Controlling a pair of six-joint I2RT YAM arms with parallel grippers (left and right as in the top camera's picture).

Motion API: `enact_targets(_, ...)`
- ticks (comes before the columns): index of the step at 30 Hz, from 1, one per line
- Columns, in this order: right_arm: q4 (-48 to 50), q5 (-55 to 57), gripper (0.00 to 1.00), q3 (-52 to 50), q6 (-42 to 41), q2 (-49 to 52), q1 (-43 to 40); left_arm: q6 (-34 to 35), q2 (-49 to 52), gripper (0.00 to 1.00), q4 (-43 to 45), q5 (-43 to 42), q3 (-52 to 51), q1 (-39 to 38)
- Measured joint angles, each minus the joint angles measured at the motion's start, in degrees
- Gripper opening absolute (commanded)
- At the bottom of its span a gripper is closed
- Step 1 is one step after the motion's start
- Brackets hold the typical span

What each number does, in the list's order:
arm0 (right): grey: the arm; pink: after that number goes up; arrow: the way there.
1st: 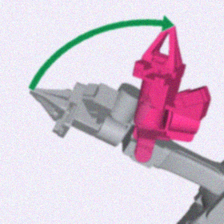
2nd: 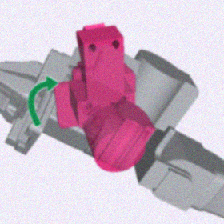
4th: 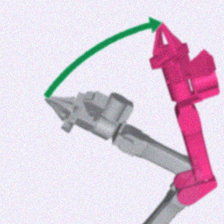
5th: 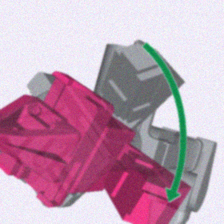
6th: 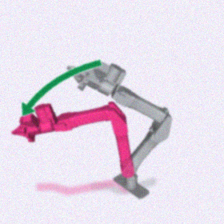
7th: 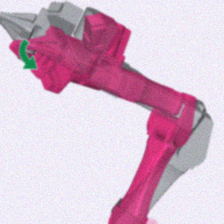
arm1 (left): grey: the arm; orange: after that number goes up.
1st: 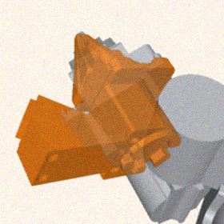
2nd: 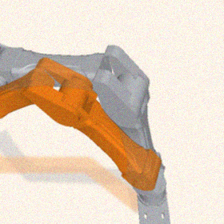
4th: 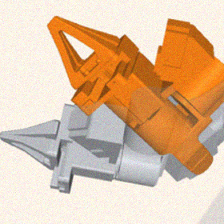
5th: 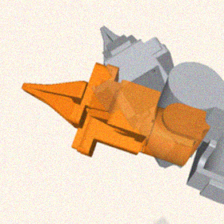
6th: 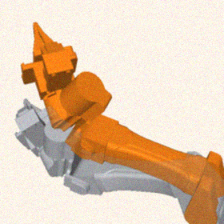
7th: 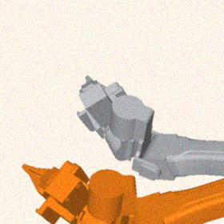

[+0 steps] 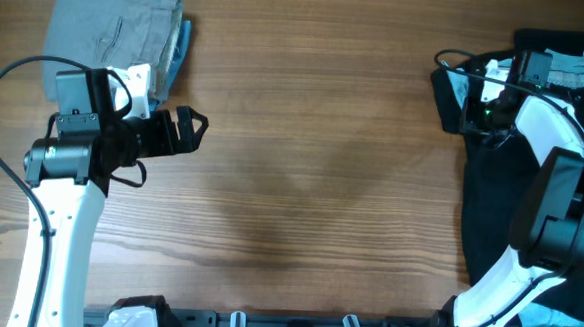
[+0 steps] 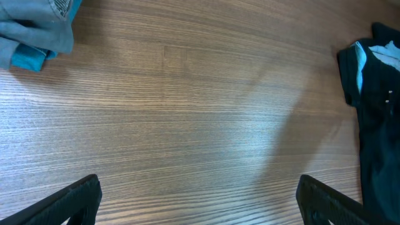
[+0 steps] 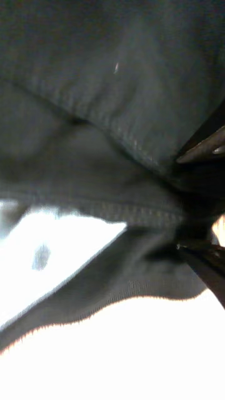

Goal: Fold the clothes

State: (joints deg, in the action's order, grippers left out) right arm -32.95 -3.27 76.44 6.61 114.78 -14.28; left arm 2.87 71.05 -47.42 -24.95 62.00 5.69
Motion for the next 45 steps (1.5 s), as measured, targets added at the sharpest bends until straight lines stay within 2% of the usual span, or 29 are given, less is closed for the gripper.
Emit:
enact_targets(3, -0.35, 8.04, 0.17, 0.0, -3.91, 0.0, 0.02, 0.0, 0.0, 1.0, 0.0, 0.02, 0.0, 0.0)
enact_targets(5, -0.42, 8.48, 0.08, 0.0, -3.3, 0.0, 0.02, 0.0, 0.0, 1.0, 0.0, 0.0, 0.0, 0.02)
enact_targets(7, -0.46, 8.41, 0.04, 0.0, -2.36, 0.0, 0.04, 0.0, 0.0, 1.0, 0.0, 0.0, 0.0, 0.0)
enact_targets(13, -1.25, 5.4, 0.04, 0.66, -4.31, -2.75, -0.63, 0.0, 0.0, 1.0, -0.04, 0.0, 0.0, 0.0)
enact_targets(17, -1.77, 2.1, 0.04, 4.0, -8.07, -11.43, -4.15, 0.0, 0.0, 1.0, -0.37, 0.0, 0.0, 0.0)
enact_targets(20, -4.15, -1.42, 0.04, 7.89, -6.69, -17.22, -4.52, 0.15, -0.04, 1.0, -0.39, -0.02, 0.0, 0.02)
enact_targets(22, -7.02, -6.03, 0.05, 10.6, -4.87, -20.9, -2.4, 1.42, -1.11, 1.0, -0.61, 0.0, 0.33, 0.15)
enact_targets(27, -14.6, -13.51, 0.06, 14.32, -3.3, -28.15, 13.14, 2.62, -8.17, 1.0, -2.91, 0.83, 6.19, 3.3)
enact_targets(28, -17.0, -15.15, 0.1, 14.49, -3.15, -29.03, 19.96, 2.69, -10.99, 1.0, -3.54, 2.03, 8.5, 4.33)
enact_targets(29, -18.4, -16.35, 0.21, 14.6, -2.99, -29.05, 24.81, 2.73, -12.85, 1.0, -3.74, 2.93, 9.66, 4.9)
enact_targets(31, -22.32, -18.14, 0.63, 14.58, -2.23, -28.04, 36.96, 2.86, -17.07, 1.0, -4.04, 5.53, 12.13, 5.81)
enact_targets(32, -23.12, -18.62, 0.75, 14.58, -1.66, -27.15, 42.53, 2.89, -18.56, 1.0, -4.04, 6.75, 12.68, 6.08)
enact_targets(34, -23.63, -17.03, 0.81, 14.56, 0.07, -24.68, 55.47, 3.04, -21.33, 1.0, -4.09, 9.68, 13.14, 6.19)
enact_targets(37, -21.64, -9.01, 0.84, 14.62, -1.11, -23.96, 61.72, 3.08, -22.34, 1.0, -4.94, 11.34, 13.22, 6.34)
enact_targets(39, -21.03, -3.8, 0.86, 15.34, -3.32, -24.06, 60.15, 3.08, -20.74, 1.0, -5.79, 11.17, 13.27, 6.34)
enact_targets(41, -20.63, 0.81, 0.88, 17.88, -7.5, -24.7, 55.06, 3.06, -17.79, 1.0, -5.99, 9.57, 13.29, 5.95)
enact_targets(45, -20.33, 2.43, 0.89, 21.14, -15.74, -30.4, 42.01, 1.68, -6.08, 0.98, -5.77, 5.29, 13.42, -1.49)
